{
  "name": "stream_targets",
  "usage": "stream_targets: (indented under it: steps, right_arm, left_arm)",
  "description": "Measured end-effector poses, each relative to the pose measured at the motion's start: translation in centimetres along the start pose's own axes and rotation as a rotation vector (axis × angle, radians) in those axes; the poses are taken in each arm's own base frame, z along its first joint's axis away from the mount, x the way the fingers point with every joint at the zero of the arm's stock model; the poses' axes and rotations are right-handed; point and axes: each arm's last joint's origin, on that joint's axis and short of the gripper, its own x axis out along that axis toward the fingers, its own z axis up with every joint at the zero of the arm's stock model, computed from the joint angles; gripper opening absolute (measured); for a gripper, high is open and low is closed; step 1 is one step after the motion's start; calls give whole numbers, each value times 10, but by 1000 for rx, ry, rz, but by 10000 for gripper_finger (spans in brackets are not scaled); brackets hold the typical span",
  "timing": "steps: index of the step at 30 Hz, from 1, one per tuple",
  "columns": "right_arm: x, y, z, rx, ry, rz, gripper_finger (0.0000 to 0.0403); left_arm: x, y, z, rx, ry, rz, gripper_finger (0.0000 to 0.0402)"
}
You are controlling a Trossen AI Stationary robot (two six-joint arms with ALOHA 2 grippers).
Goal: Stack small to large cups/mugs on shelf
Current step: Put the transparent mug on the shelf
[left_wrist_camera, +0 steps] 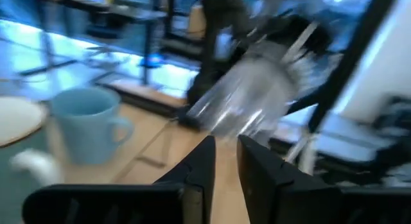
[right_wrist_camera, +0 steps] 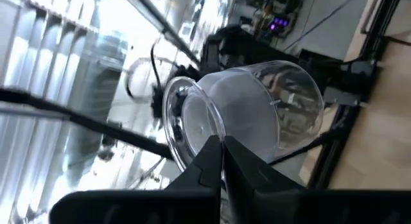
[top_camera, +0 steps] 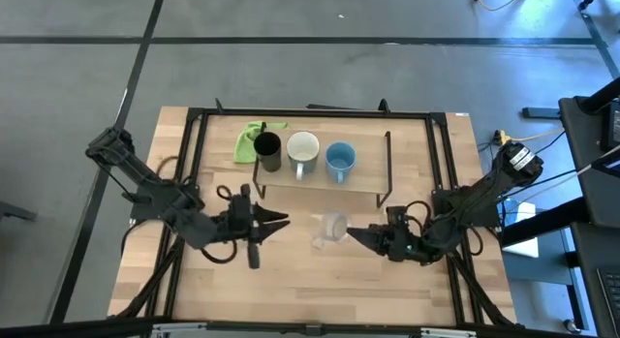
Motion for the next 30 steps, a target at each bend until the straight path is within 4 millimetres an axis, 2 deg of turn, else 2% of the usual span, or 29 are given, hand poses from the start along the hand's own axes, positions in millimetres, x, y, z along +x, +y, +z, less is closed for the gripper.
stream_targets:
  steps: [4, 8, 16, 19, 24, 30]
  right_arm:
    - [-5, -4, 1, -50, 65, 74, 9]
    - [-6, -1, 2, -128, 104, 150, 10]
    - [-7, 1, 0, -251, 166, 237, 10]
    - [-7, 3, 0, -308, 171, 270, 10]
    - [-7, 5, 1, -368, 170, 310, 10]
    - [-3, 5, 5, -403, 168, 357, 10]
  left_arm:
    - [3, 2, 10, -56, 29, -198, 59]
    - [9, 3, 11, -104, 71, -309, 59]
    - [22, 10, 29, -230, 51, -566, 59]
    - [29, 18, 32, -279, 79, -602, 59]
    - [33, 24, 43, -355, 74, -763, 59]
    - [41, 34, 46, -414, 123, -800, 59]
